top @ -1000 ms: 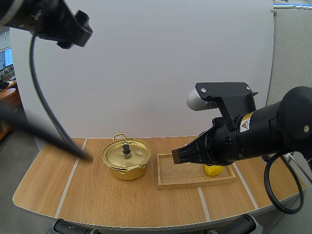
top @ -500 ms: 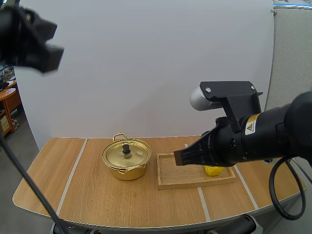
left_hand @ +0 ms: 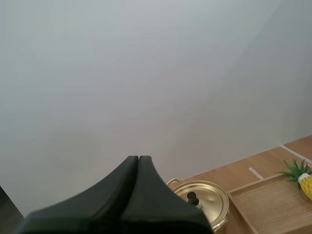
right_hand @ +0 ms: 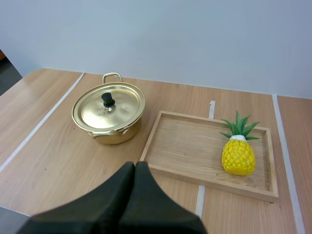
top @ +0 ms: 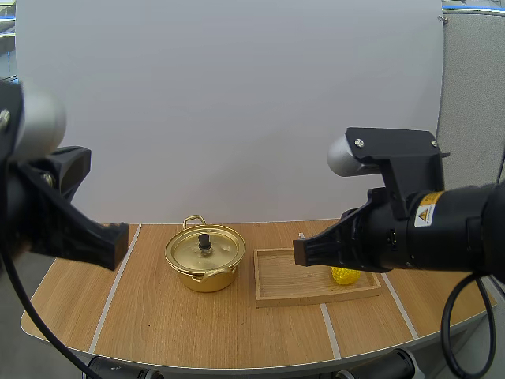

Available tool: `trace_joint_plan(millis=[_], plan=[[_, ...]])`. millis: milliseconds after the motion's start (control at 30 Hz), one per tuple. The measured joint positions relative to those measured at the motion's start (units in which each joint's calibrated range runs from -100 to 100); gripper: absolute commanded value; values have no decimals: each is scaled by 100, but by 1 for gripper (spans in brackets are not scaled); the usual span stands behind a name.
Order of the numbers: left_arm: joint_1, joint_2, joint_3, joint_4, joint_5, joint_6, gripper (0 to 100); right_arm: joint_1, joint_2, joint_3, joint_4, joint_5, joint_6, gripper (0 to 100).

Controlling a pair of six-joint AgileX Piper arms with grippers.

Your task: Open the pot, put the grape inside, and close it

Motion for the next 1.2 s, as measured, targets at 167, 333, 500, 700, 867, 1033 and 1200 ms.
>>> trace_joint_plan(millis=[167,333,500,700,867,1033,1200], plan=[[61,-721,833,-36,-1021,-483,0,-264,-638,0,72,-4,0,0],[68,-796,1461,-37,-1601,-846,0,-358,-1028,0,84,-192,0,0],[117,-796,1801,-37,-1748,-1076,0,-521,-1336,0,37,-658,0,0],[298,-796,2663,-37,-2773,-1482,0,-711,-1434,136,-137,-2368,-9,0],[298,-796,2944,-37,-3224,-1530,0,-717,-1434,965,-349,-3606,-9,0],[298,-796,3516,-37,-4840,-1537,0,-717,-1421,2425,-870,-5632,-9,0],[298,-796,4311,66,-6372,-1482,0,-717,-1421,3150,-1117,-6852,-9,0]])
